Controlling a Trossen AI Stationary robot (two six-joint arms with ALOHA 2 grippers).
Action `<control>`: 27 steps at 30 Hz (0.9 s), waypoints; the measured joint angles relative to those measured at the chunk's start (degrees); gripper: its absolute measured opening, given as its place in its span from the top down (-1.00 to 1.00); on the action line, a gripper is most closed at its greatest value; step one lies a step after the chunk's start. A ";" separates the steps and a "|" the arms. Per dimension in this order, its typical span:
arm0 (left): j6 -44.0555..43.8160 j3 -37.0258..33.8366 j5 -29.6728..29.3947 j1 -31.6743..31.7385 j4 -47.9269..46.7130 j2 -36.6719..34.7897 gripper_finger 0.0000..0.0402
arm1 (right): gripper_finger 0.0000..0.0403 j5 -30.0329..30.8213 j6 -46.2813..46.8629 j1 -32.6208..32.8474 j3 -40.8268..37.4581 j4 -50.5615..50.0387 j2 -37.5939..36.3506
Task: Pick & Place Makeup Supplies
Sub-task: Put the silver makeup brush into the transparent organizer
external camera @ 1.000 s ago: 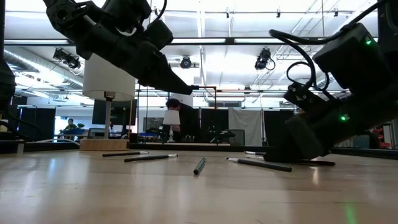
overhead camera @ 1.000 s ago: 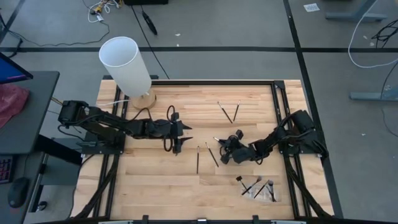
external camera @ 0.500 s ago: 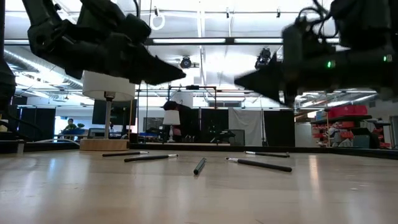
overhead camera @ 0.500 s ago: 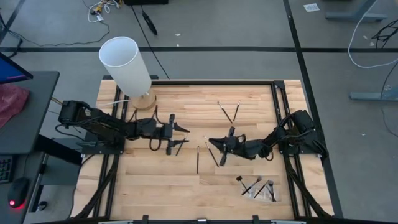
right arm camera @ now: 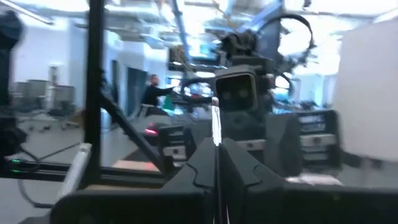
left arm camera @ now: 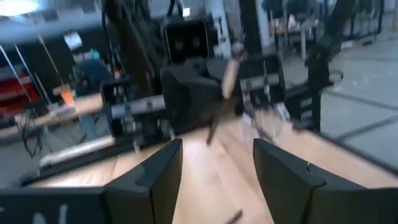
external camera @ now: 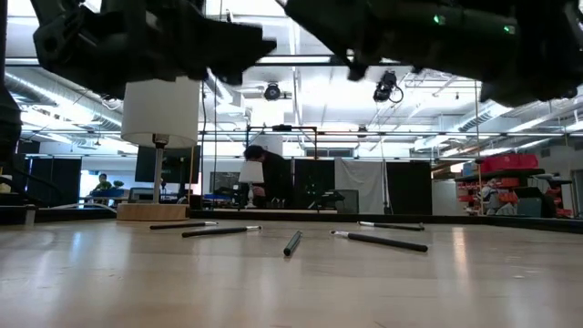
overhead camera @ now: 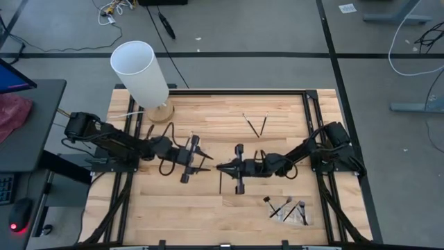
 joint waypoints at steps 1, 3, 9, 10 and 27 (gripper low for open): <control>0.02 -0.02 -0.52 -0.62 1.53 0.00 0.01 | 0.96 -1.44 0.06 -0.22 0.86 -1.10 0.00; 0.02 0.00 -1.16 -1.64 3.92 0.00 0.01 | 0.96 -2.78 0.12 -0.42 2.09 -3.44 0.00; 0.10 0.00 -1.26 -3.79 8.14 0.00 0.01 | 0.96 -3.23 0.08 -0.41 4.31 -6.95 0.00; 0.10 0.00 -1.22 -3.90 8.21 0.00 0.01 | 0.96 -3.29 0.09 -0.41 4.52 -6.89 0.00; 0.06 0.00 1.94 -4.09 9.81 0.00 0.67 | 0.96 -3.19 0.07 -0.41 4.51 -7.23 -0.02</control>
